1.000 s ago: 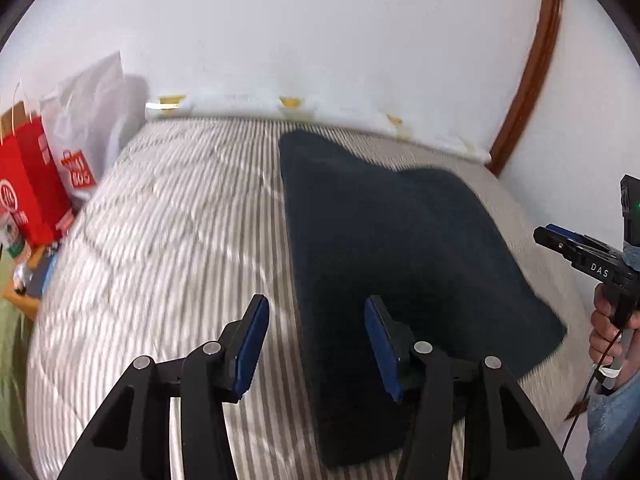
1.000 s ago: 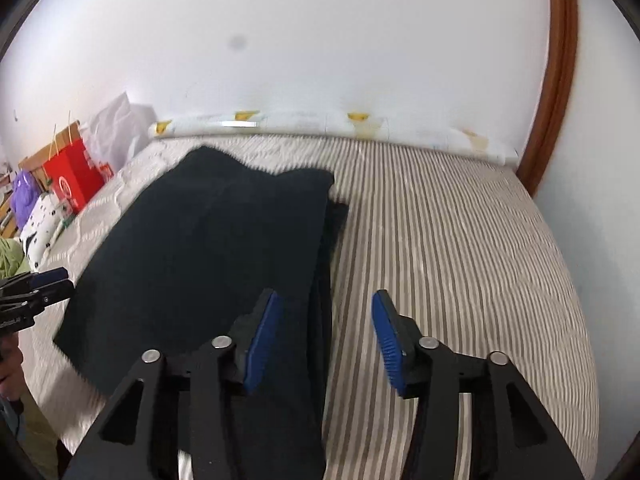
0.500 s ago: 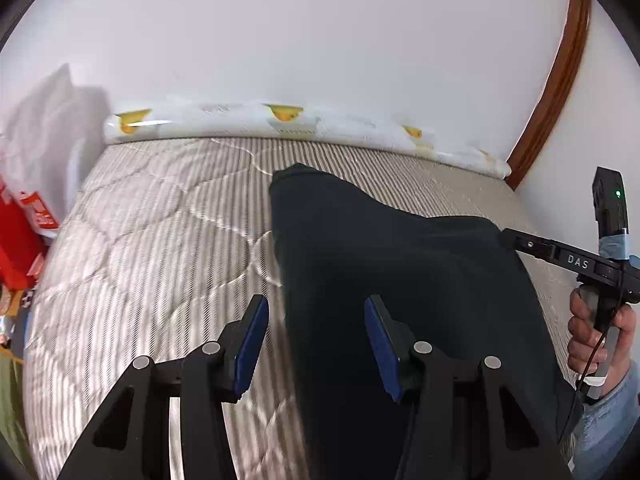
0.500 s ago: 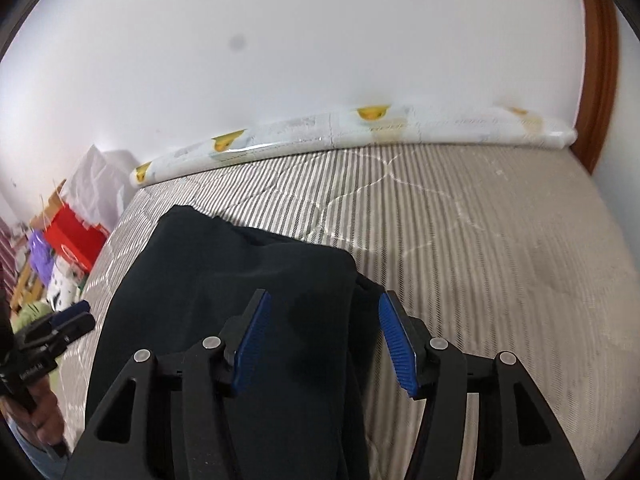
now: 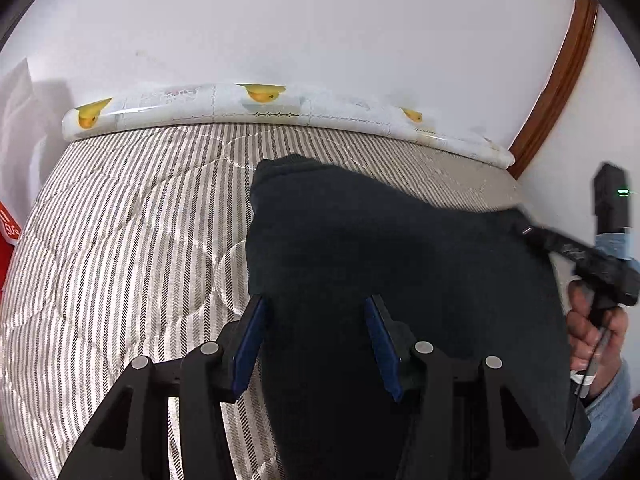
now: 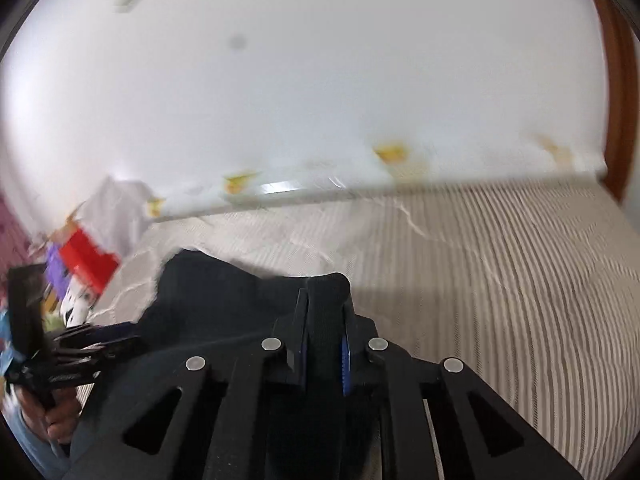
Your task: Fold small clothes
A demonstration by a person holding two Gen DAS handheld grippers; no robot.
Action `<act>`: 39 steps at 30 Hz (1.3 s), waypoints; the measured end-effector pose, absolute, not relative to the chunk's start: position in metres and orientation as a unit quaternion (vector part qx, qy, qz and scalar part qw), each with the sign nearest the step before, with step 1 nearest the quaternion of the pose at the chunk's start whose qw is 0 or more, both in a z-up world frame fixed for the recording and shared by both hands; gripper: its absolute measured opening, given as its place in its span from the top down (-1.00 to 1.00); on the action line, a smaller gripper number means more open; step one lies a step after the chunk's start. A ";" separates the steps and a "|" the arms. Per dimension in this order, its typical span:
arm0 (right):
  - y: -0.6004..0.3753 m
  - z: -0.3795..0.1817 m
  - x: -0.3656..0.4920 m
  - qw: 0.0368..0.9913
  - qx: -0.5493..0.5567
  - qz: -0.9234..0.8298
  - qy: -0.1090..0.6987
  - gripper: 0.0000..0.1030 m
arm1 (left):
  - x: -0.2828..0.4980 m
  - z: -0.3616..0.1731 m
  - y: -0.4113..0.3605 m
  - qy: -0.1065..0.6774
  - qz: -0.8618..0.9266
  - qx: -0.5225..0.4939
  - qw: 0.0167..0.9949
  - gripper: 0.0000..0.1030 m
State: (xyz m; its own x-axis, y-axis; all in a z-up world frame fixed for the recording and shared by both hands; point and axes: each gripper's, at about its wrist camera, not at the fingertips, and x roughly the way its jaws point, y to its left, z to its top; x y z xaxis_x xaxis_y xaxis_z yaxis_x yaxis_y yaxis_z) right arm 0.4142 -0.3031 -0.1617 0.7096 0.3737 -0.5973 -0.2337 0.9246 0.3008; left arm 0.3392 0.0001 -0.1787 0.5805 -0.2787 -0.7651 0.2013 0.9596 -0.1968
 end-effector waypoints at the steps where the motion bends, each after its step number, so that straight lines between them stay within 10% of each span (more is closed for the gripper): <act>1: -0.304 -0.169 0.421 0.913 0.106 0.158 0.361 0.78 | 0.340 -0.179 0.000 0.439 -0.134 -0.043 0.887 0.06; 17: -0.272 -0.141 0.337 0.923 -0.012 0.153 0.354 0.30 | 0.308 -0.167 -0.004 0.427 -0.123 -0.034 0.895 0.03; 39: -0.317 -0.213 0.230 0.925 0.002 0.086 0.369 0.29 | 0.354 -0.189 -0.003 0.432 -0.091 0.000 0.897 -0.17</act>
